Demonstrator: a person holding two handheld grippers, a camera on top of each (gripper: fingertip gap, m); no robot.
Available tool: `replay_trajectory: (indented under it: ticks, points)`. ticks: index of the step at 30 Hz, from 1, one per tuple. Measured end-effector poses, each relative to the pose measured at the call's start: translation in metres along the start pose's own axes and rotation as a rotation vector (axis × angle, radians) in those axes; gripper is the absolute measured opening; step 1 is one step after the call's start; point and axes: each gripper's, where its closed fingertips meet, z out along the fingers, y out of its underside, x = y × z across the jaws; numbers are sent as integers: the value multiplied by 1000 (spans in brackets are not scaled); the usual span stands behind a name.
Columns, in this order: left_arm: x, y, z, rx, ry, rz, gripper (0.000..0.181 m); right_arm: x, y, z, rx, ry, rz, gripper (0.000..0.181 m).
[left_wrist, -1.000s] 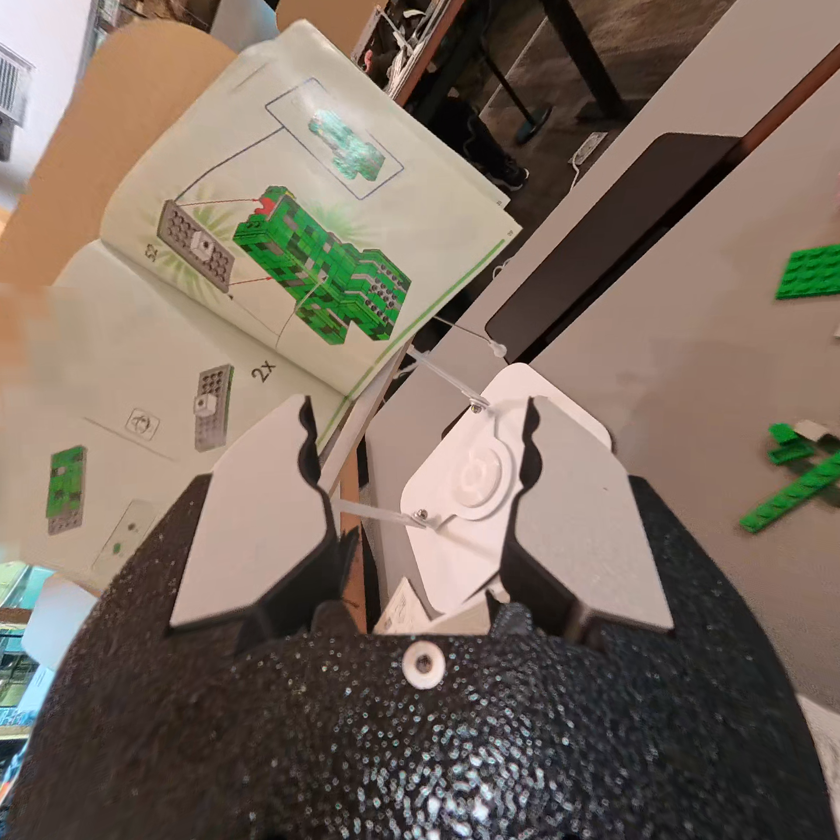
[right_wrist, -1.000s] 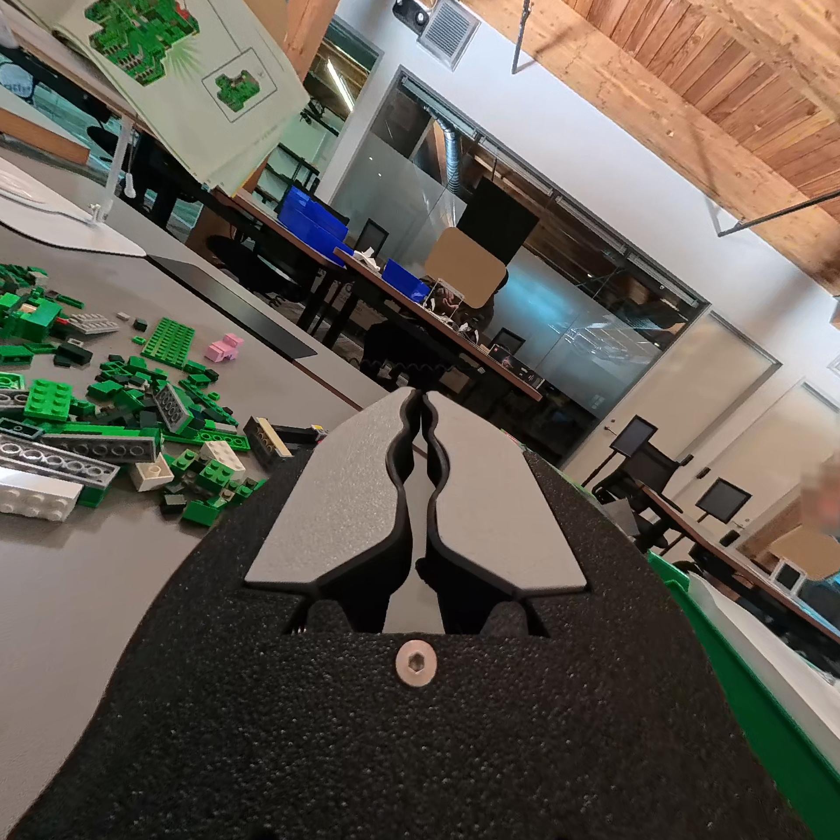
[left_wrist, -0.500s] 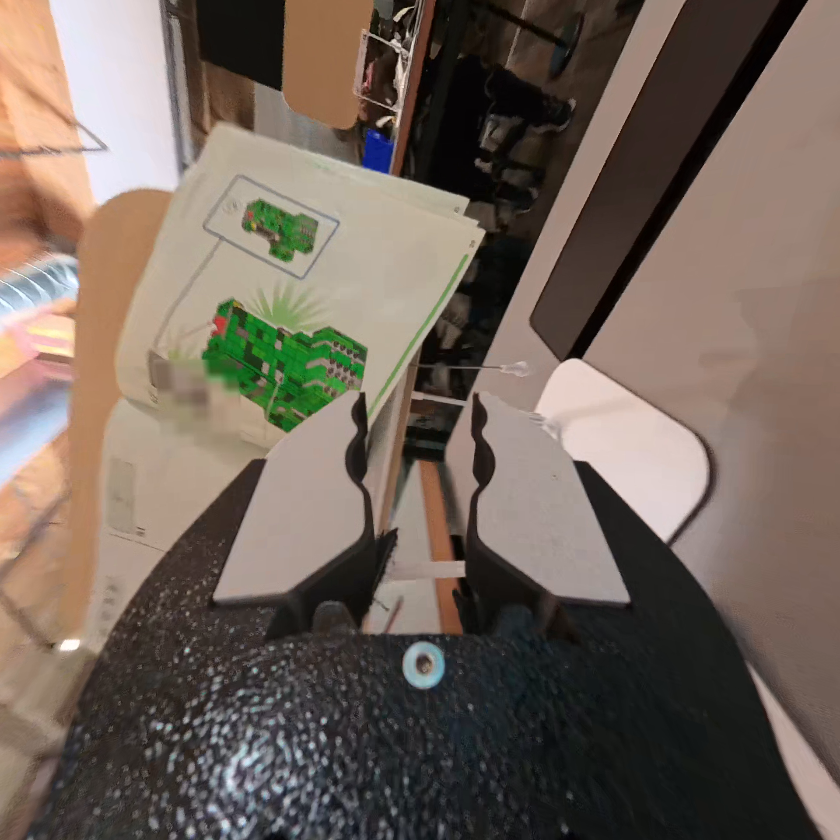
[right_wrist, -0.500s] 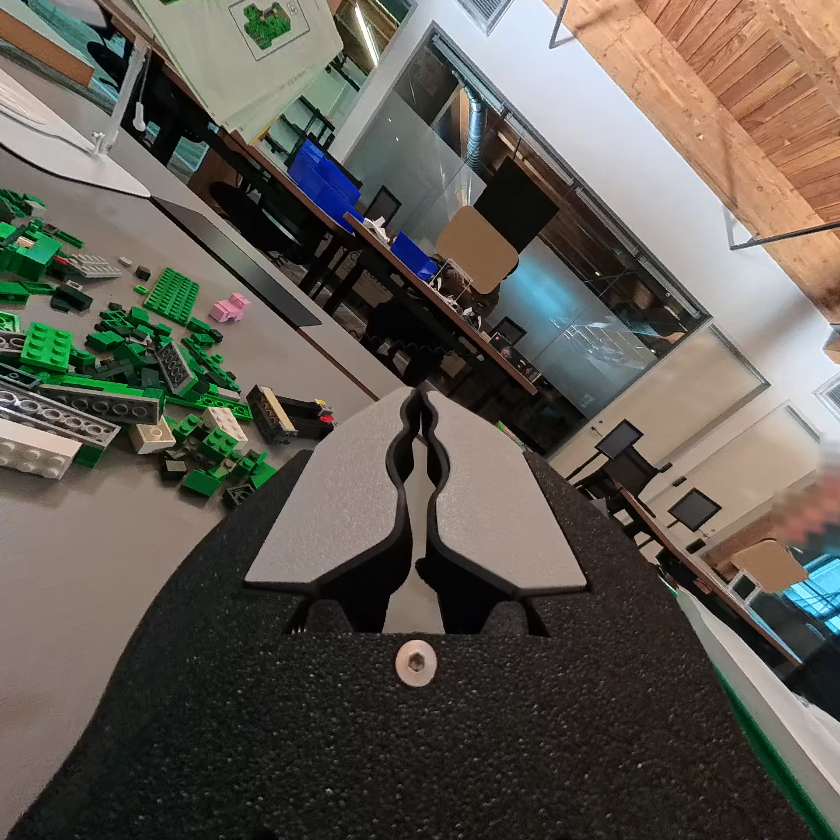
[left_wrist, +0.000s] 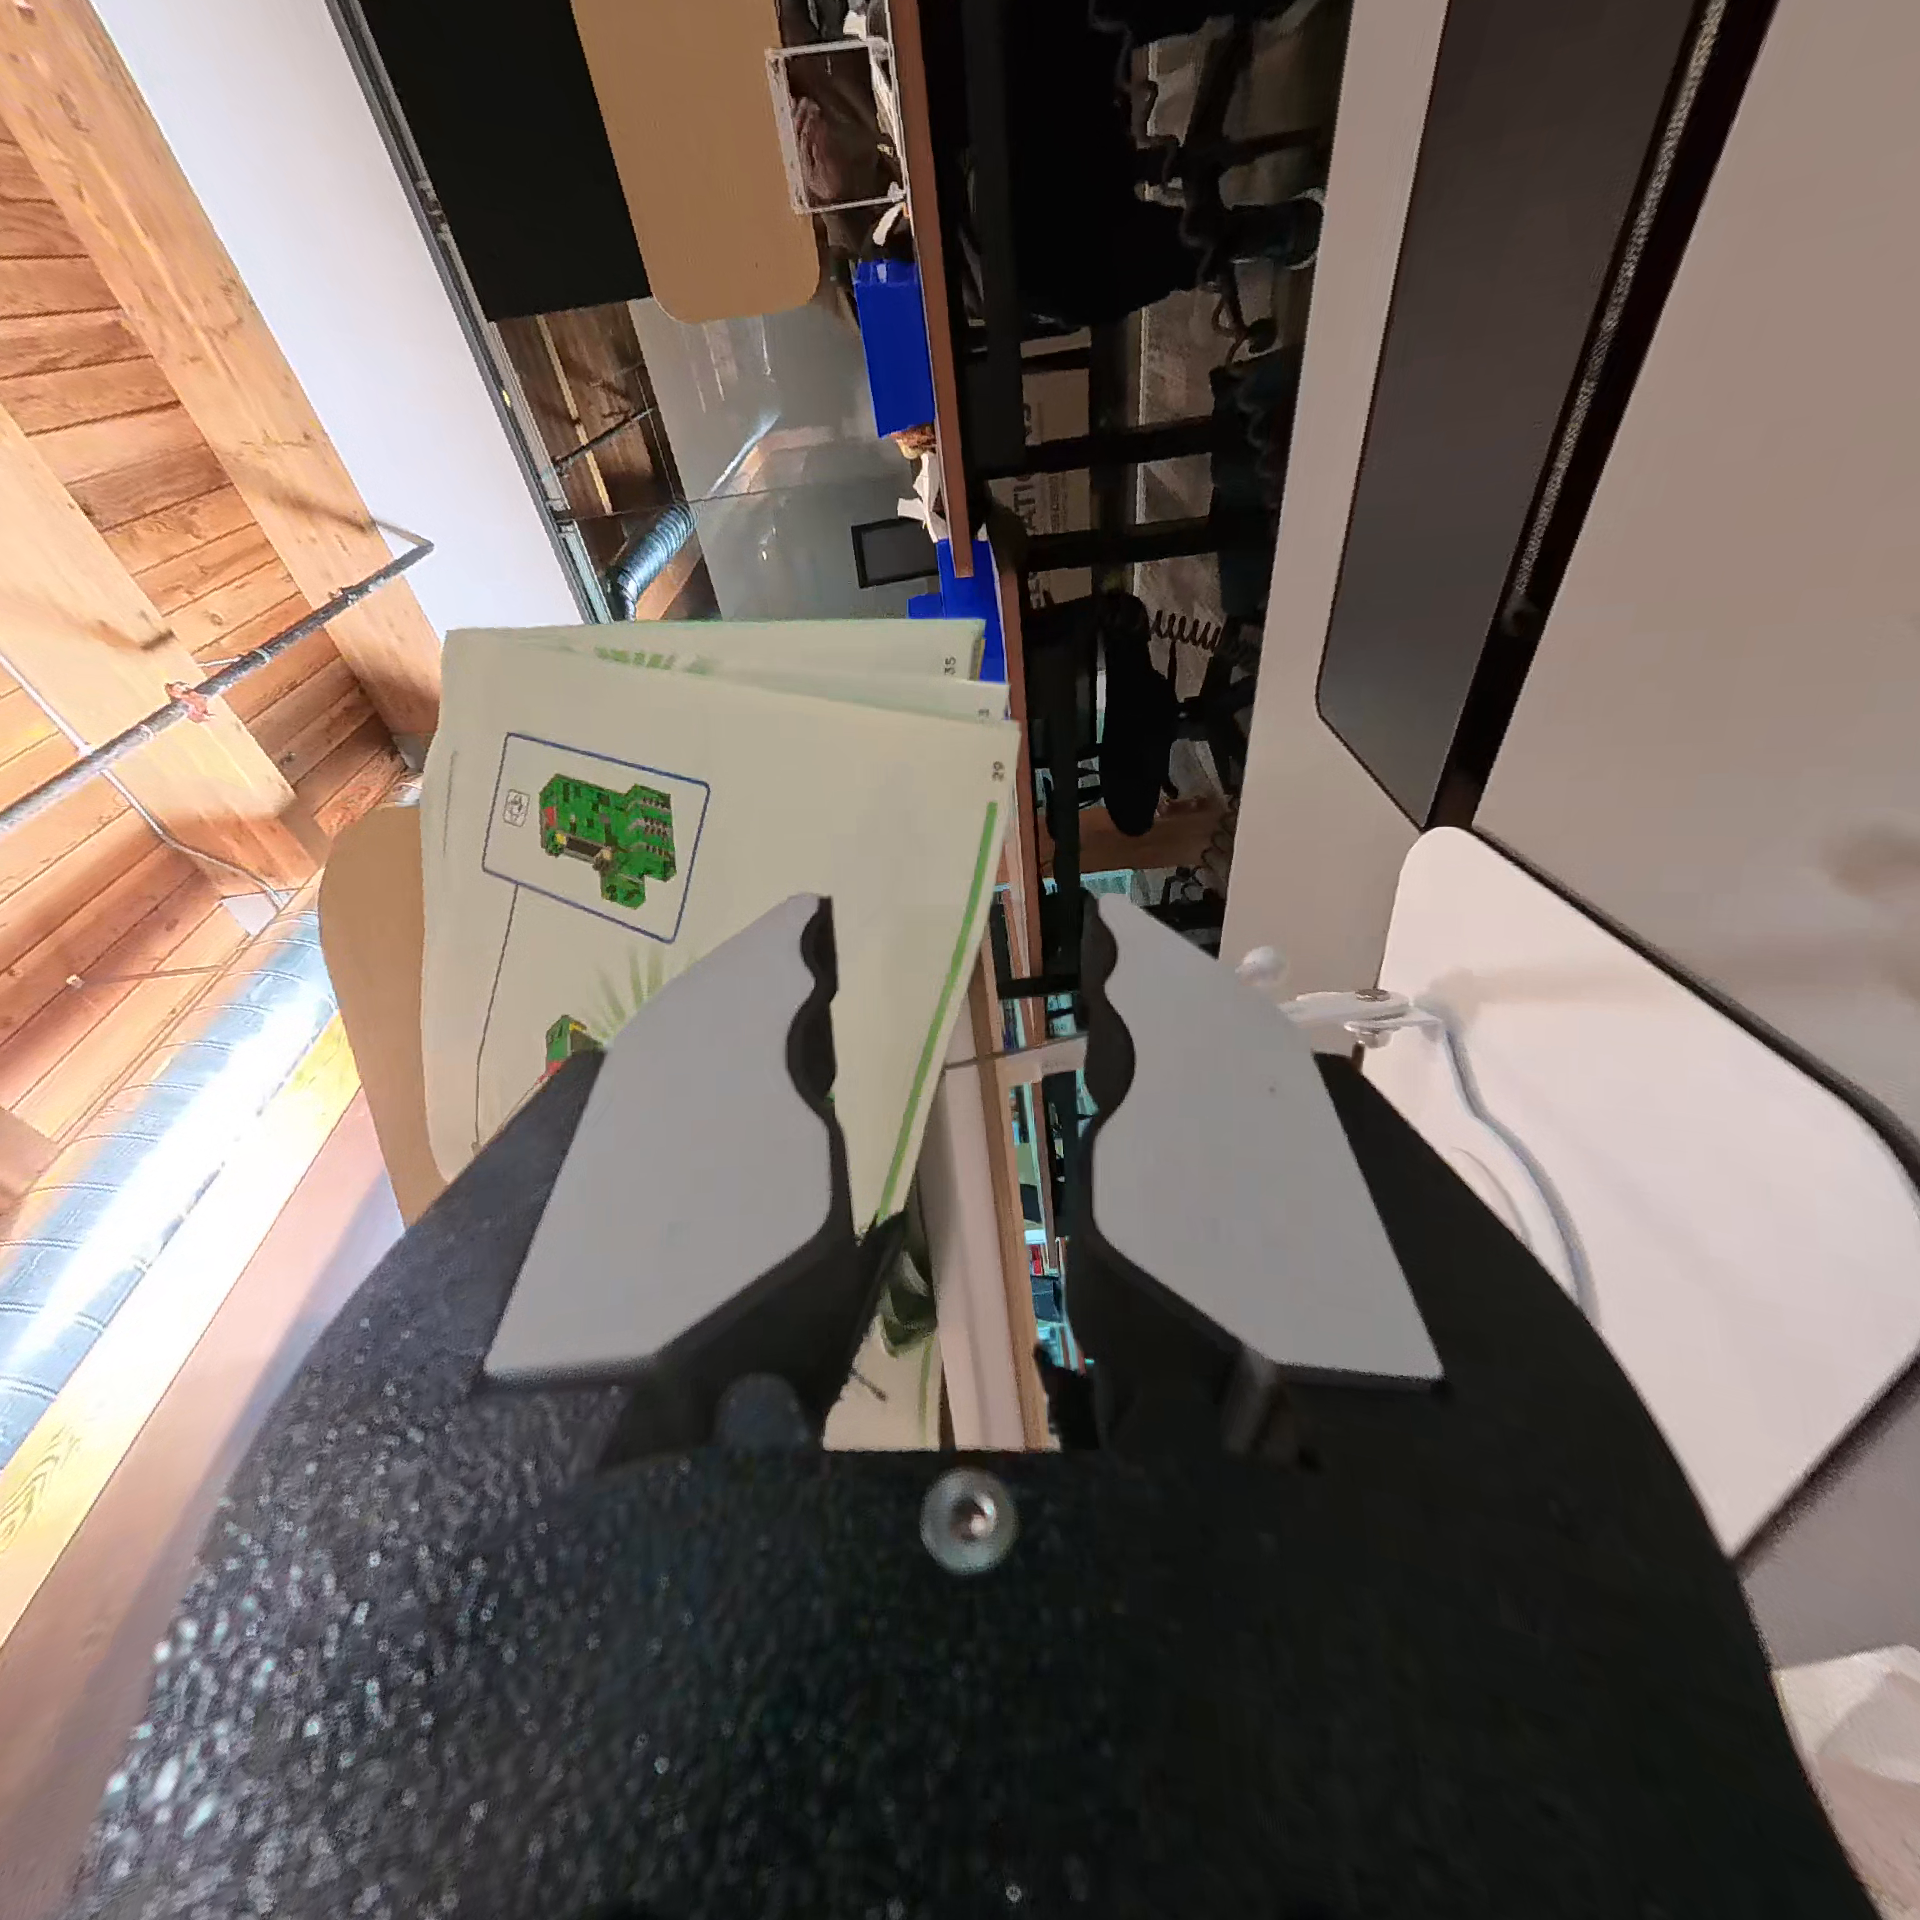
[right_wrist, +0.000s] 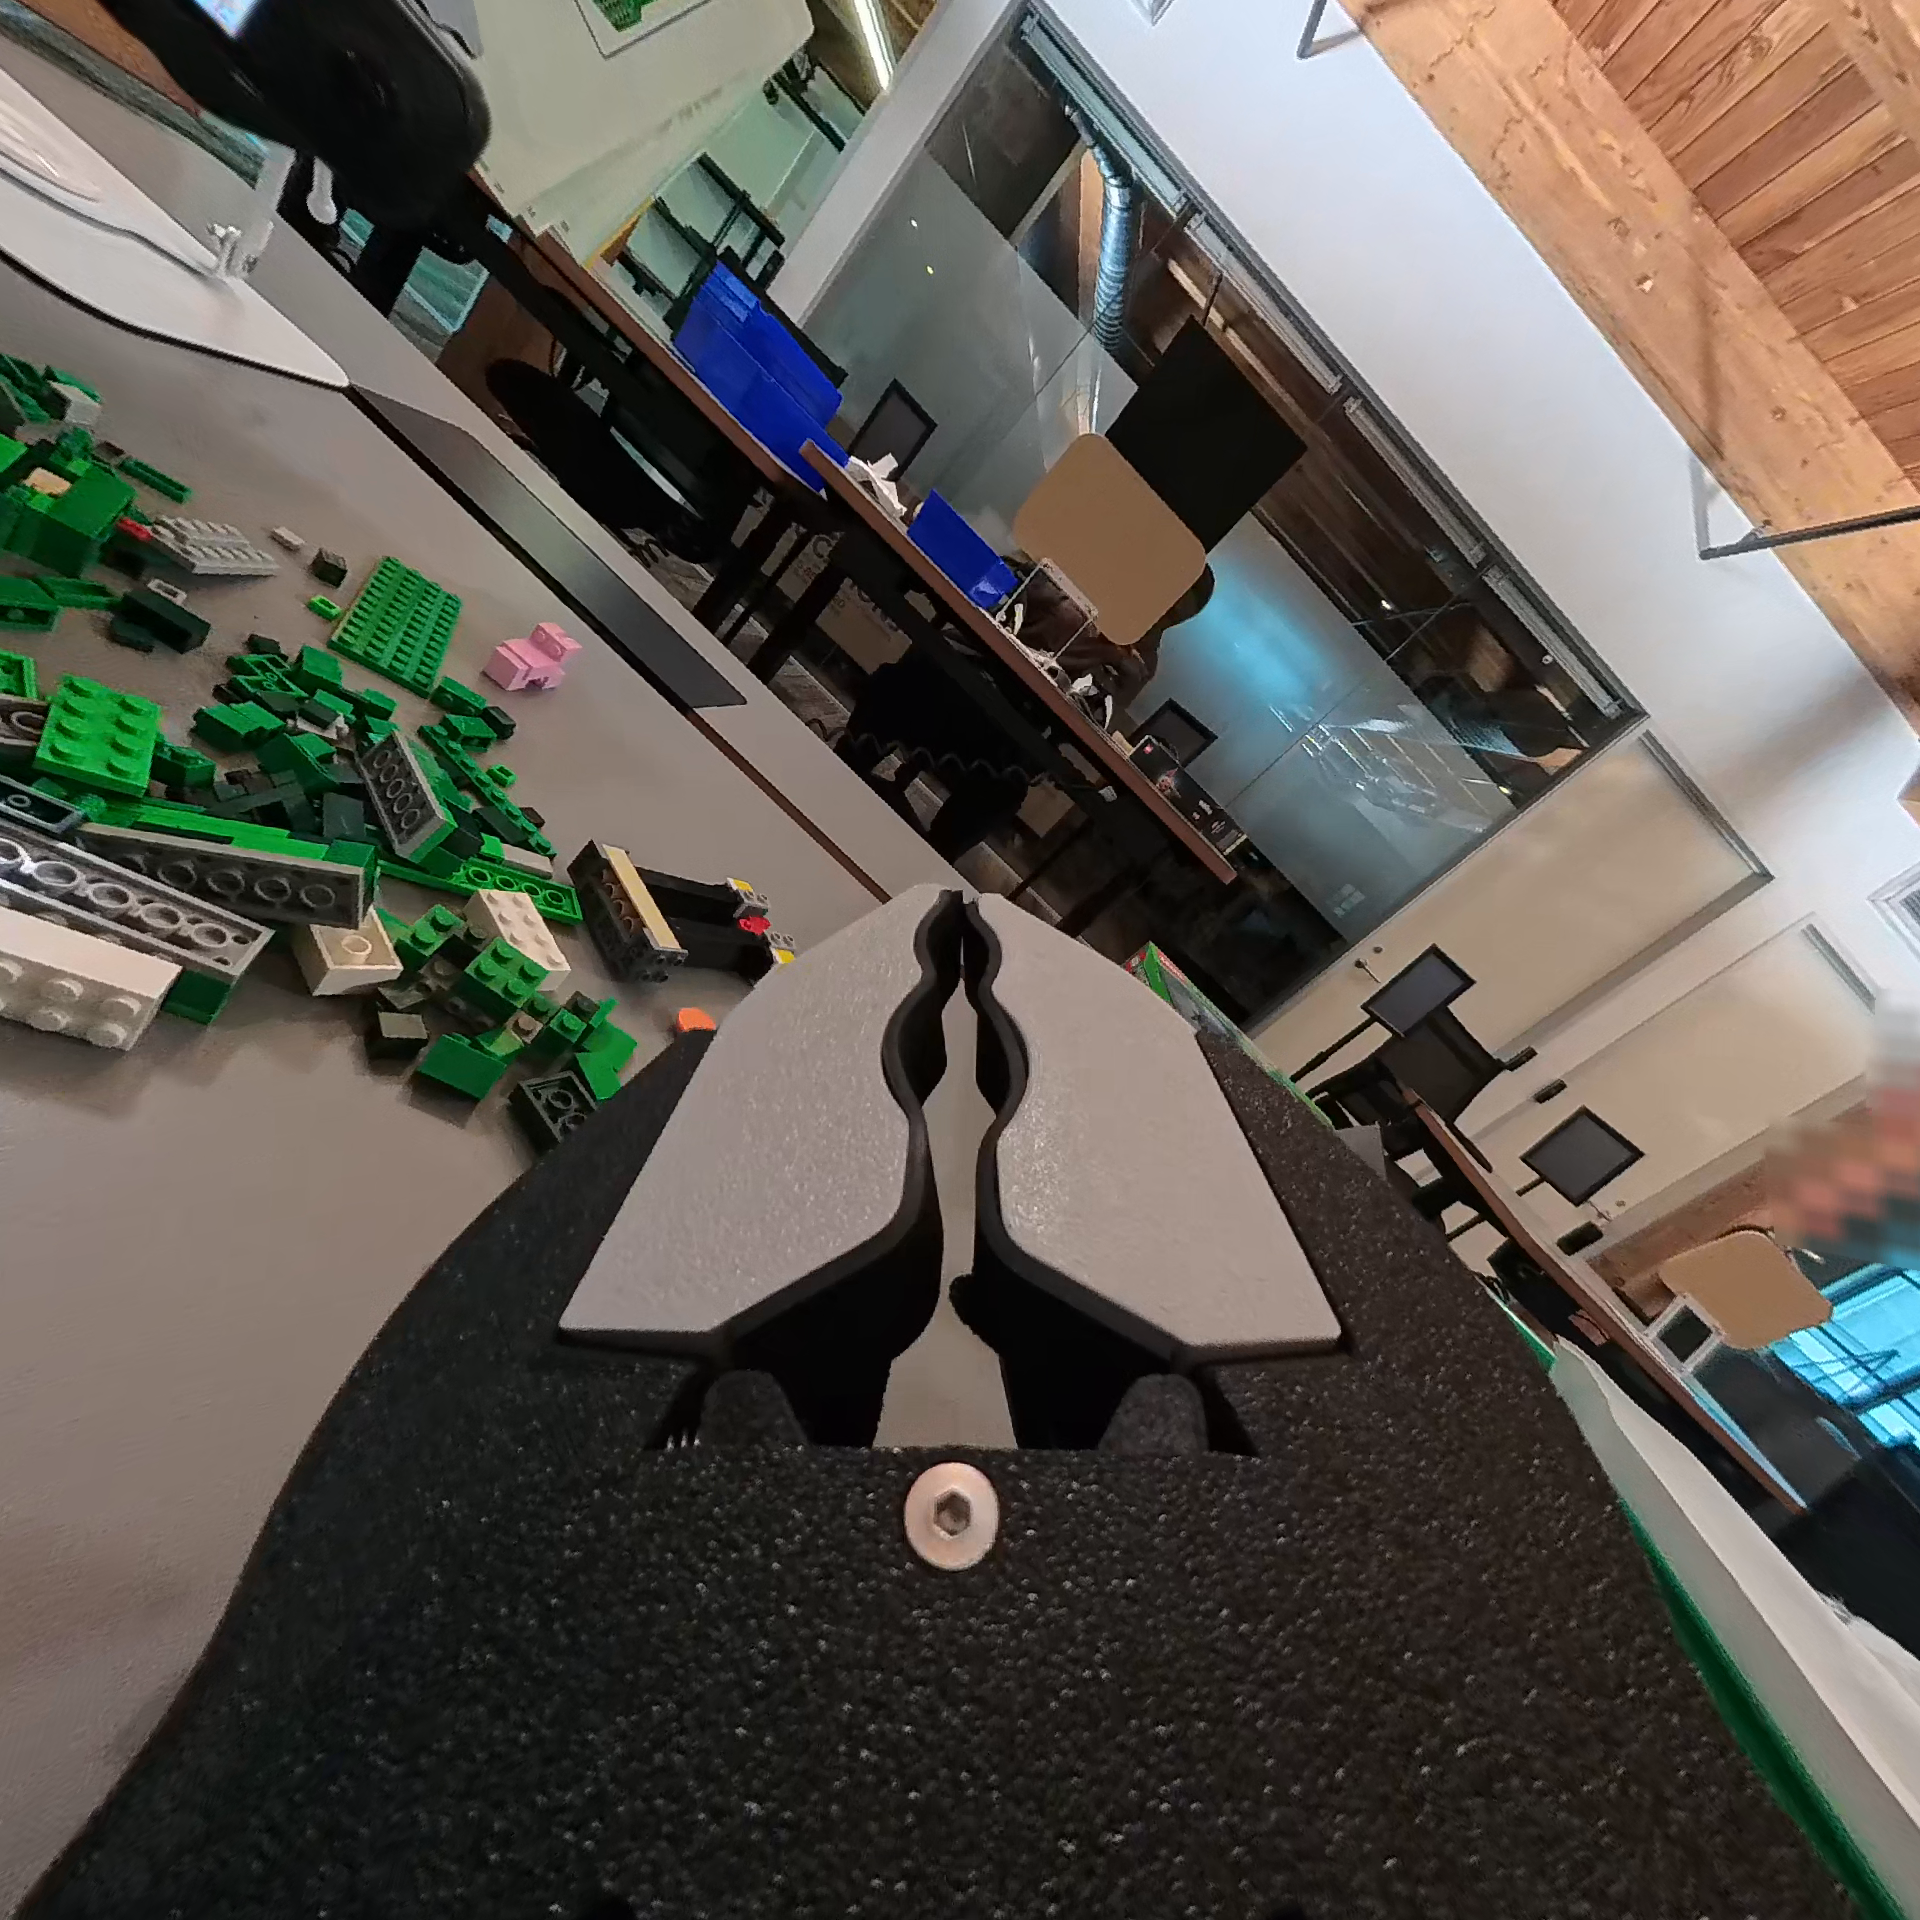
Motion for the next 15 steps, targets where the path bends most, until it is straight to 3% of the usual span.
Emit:
replay_trajectory:
  ticks: [2,6,7,12,15]
  points:
    - [-3,-2,1,15,-13,6,36,0,0,0,-1,0,-1,0]
    - [-2,-9,-3,79,-6,4,0,1,0,0,-1,4,-3,0]
    - [-2,-8,-3,76,-4,2,0,2,0,-1,0,4,-3,0]
    - [7,6,9,-5,50,-40,41,1,0,-1,-3,1,-4,0]
    - [6,12,14,-11,44,-62,37,0,1,0,-6,-3,-6,0]
